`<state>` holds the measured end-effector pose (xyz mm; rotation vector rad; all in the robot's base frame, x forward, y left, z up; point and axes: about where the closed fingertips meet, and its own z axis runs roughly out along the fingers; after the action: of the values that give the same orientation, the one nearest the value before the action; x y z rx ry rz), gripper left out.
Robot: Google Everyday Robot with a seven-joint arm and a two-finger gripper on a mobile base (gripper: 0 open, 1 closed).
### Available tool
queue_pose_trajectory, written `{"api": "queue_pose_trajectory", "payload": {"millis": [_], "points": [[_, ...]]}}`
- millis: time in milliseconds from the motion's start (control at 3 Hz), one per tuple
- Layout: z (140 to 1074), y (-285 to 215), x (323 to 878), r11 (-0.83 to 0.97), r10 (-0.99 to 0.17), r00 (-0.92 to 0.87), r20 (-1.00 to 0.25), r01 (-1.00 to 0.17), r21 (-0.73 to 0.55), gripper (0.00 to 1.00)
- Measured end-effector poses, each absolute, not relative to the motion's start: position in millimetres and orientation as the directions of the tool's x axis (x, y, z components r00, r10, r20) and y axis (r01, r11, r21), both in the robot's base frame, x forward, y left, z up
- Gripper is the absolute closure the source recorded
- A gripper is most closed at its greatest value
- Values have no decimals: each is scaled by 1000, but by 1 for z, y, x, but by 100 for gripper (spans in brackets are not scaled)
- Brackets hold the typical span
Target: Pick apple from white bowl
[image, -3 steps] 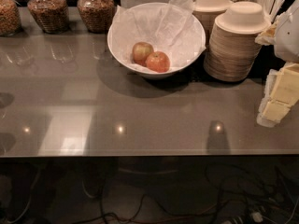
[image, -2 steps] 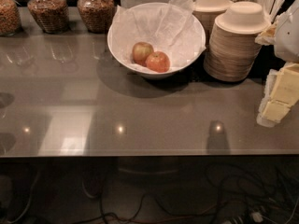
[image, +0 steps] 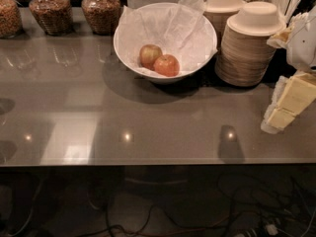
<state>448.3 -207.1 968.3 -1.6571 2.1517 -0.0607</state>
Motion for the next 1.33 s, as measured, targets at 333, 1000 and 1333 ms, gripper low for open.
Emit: {"api": "queue_pose_trajectory", "payload": {"millis": [333, 1000, 1333], "points": [[965, -192, 479, 340, -888, -176, -425, -874, -348, 0], [976, -162, 565, 466, -794, -163, -585, -782, -414, 0], [979, -137, 604, 476, -777, -153, -611, -777, -411, 0]]}}
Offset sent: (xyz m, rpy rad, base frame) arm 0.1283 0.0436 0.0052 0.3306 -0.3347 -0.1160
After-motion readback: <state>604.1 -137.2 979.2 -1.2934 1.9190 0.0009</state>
